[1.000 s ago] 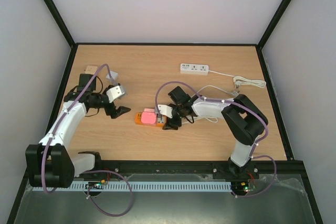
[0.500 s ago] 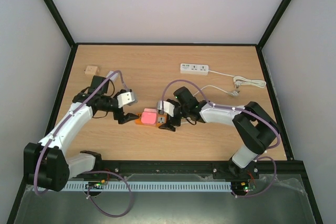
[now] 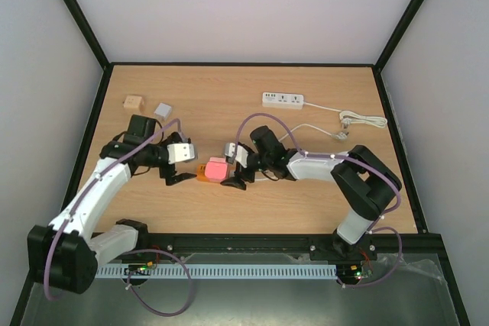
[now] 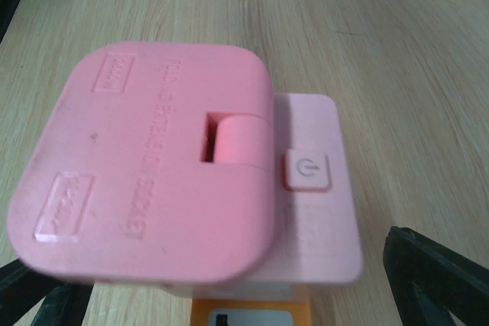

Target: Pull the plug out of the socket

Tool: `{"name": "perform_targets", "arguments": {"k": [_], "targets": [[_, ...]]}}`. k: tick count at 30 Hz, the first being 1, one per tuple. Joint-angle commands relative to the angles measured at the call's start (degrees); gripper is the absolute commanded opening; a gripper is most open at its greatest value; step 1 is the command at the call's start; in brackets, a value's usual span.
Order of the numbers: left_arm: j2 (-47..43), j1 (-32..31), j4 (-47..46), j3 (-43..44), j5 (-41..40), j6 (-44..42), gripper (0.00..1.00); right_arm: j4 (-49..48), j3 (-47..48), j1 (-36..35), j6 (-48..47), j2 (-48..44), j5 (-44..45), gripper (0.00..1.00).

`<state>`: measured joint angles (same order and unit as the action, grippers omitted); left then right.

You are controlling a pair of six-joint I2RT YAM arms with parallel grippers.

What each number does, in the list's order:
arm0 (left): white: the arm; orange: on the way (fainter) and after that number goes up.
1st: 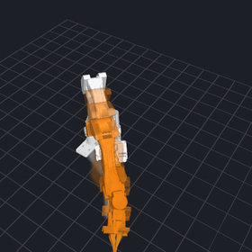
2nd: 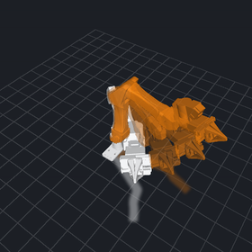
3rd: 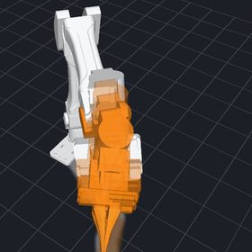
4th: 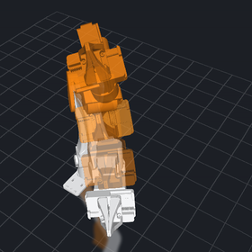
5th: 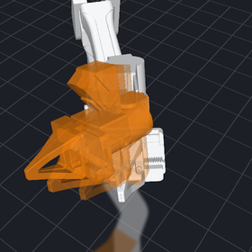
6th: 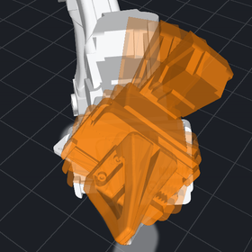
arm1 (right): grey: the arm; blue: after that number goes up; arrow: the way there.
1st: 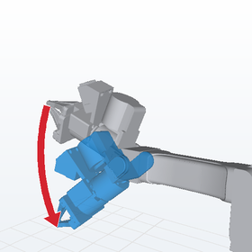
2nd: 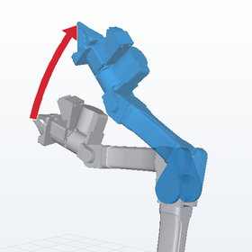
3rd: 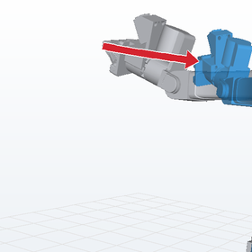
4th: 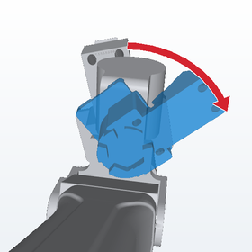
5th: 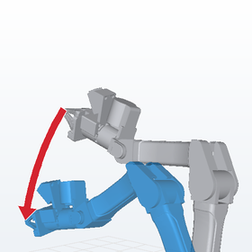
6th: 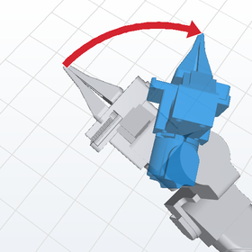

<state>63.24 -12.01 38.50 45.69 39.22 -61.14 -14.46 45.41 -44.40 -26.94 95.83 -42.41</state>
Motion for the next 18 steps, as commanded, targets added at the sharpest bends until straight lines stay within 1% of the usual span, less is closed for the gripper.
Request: {"name": "perform_targets", "arguments": {"k": [1,4,7,9,13,18], "targets": [[-5.9,-1.7,-2.2,-0.6,-4.6,-5.4,1.00,-5.8,-1.4,-1.7,0.6,1.1,0.6,0.99],[-7.7,-4.4,-7.4,-3.1,-7.1,-4.4,1.00,-8.1,-2.7,-1.8,1.7,1.1,0.9,0.96],[-11.9,-7.3,-14.2,-8.0,-9.9,-4.2,1.00,-10.6,-3.8,-1.7,2.6,0.7,2.0,0.91],[-15.2,-9.5,-17.5,-11.2,-11.1,-5.7,1.00,-12.7,-5.1,-1.8,3.1,0.4,2.6,0.88],[-20.3,-15.7,-19.8,-15.4,-13.8,-6.5,1.00,-17.2,-7.0,-1.8,4.6,1.0,3.1,0.82],[-20.8,-21.9,-23.9,-18.8,-19.7,-4.7,0.99,-19.6,-7.6,-1.8,5.6,2.1,2.7,0.79]]}}
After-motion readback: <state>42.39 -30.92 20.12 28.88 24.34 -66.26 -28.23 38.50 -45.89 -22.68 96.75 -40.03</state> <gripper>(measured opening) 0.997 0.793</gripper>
